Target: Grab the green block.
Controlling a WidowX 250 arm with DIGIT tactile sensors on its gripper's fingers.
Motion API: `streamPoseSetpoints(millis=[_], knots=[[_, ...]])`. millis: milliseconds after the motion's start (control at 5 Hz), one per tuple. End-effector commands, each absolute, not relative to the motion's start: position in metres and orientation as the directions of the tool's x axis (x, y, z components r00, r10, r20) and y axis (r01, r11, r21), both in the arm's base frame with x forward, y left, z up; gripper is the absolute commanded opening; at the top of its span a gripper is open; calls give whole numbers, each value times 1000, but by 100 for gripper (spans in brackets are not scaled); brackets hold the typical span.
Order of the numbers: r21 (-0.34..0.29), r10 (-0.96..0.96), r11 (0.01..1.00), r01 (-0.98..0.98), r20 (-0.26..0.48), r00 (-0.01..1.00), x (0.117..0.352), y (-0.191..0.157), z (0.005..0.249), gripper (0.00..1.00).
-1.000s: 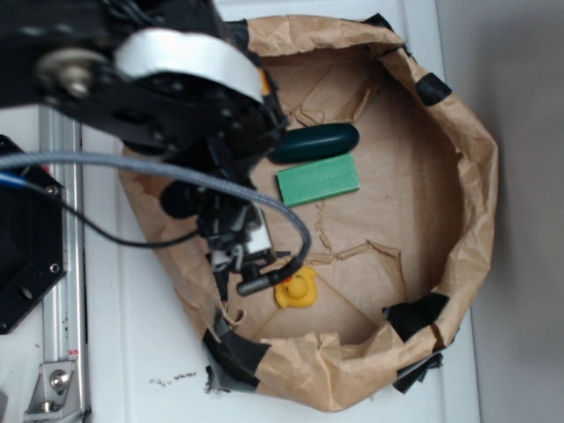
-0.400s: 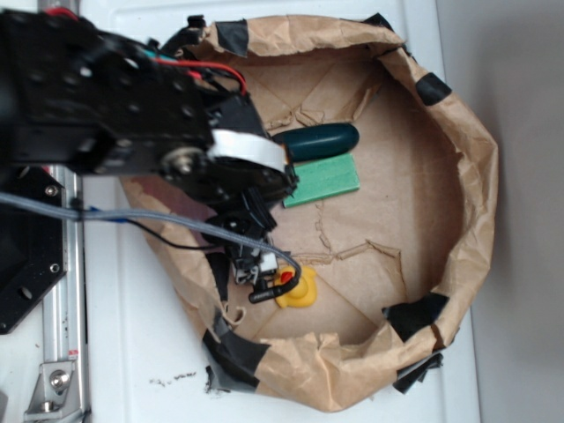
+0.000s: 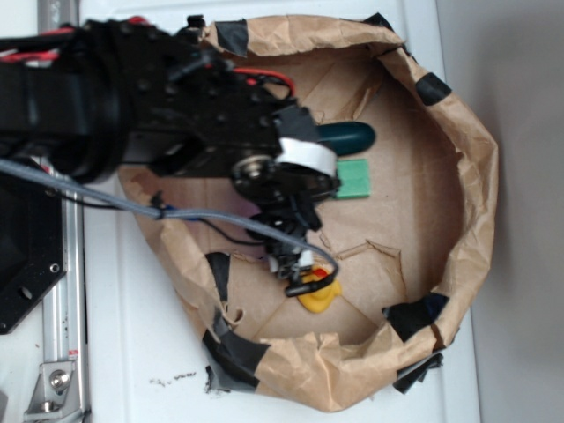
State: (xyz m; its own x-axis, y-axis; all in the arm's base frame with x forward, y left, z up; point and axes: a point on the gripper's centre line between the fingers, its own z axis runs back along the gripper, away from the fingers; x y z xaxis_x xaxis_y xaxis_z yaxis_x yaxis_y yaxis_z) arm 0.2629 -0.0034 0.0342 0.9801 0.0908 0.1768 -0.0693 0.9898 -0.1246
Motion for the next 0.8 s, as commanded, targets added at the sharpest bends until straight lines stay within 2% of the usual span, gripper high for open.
streamPoseSetpoints(millis=[0,200,400,600], knots=[[-120,79,991,-53,224,971,295,-2,39,100],[-89,41,996,-24,197,980,291,-6,30,100],[-55,41,998,-30,226,973,282,-3,48,100],[-10,22,1000,-21,261,965,281,2,78,100]])
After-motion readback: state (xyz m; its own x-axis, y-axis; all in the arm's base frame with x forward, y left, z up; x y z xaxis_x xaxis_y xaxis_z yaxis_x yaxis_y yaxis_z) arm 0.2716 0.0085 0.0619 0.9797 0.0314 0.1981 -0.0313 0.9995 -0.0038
